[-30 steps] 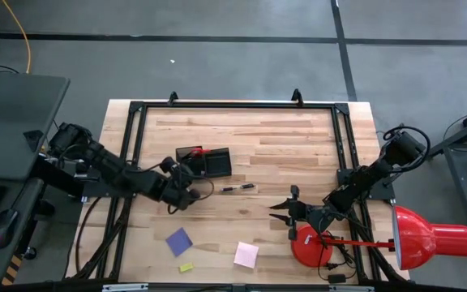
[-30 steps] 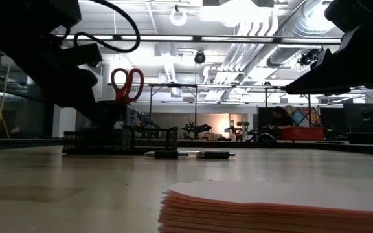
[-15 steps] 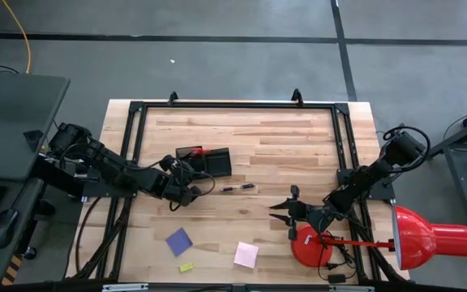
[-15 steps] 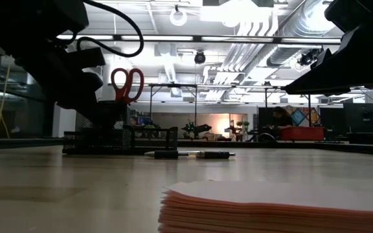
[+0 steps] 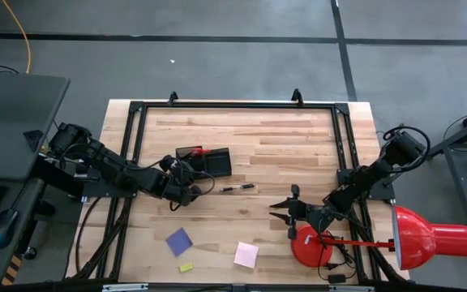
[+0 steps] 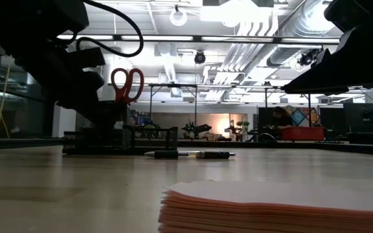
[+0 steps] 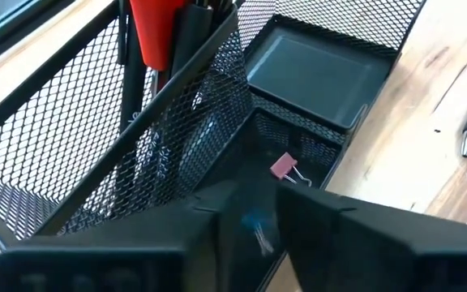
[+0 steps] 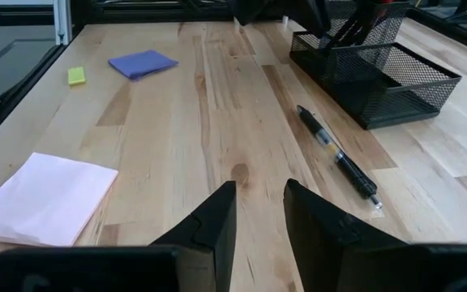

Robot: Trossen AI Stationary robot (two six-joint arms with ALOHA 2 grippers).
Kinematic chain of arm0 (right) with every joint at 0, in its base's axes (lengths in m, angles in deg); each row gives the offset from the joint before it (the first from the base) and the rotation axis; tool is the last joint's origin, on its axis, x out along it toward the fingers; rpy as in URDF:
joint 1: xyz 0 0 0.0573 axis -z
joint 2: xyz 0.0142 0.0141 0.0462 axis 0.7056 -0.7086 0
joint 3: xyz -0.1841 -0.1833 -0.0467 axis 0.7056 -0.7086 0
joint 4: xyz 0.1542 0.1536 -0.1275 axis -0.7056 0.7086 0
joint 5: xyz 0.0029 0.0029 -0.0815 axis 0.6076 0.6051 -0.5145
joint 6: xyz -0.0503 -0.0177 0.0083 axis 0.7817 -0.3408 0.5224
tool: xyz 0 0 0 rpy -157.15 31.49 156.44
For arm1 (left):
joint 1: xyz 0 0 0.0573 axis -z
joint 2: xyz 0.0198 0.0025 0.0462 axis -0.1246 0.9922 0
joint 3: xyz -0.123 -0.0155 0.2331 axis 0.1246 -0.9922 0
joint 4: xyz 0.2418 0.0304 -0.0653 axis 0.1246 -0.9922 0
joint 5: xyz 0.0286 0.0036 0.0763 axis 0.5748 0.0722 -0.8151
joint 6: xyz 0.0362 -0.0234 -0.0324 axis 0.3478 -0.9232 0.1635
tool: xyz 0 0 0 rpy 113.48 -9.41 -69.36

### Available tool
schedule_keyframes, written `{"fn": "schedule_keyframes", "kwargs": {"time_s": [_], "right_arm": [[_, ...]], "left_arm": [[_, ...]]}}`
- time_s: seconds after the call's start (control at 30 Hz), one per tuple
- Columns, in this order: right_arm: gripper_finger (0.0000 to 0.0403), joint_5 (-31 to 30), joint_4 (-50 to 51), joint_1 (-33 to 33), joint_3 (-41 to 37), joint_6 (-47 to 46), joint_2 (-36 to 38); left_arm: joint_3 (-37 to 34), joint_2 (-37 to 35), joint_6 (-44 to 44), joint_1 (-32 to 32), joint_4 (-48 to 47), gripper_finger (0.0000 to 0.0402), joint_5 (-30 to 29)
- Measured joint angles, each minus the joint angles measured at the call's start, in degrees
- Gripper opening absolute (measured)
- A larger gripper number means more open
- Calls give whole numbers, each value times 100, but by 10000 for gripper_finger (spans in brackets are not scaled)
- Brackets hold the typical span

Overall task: Pick and place office supplies into organizer
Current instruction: Put the blue binder clip into the desk organizer, then put the transparent pen into the desk organizer

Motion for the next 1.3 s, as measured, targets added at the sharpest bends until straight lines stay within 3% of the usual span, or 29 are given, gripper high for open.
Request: {"fn": "schedule_keyframes", "kwargs": {"time_s": [0.27,0.53,0.87,1.07,1.3], "right_arm": [[98,2,0,0,-1,0,0],[98,46,0,2,-1,26,0],[98,371,-99,435,-1,236,-1],[98,1600,-1108,1058,5,1173,-385],[99,2833,-2547,1990,3,1868,-1293]], "left_arm": [[0,0,-104,11,8,162,28],[0,0,207,387,1029,177,31],[-381,177,787,2040,3646,177,-1406],[-385,630,1459,2751,4874,177,-1612],[-387,1359,2073,3086,6206,177,-1630]]}}
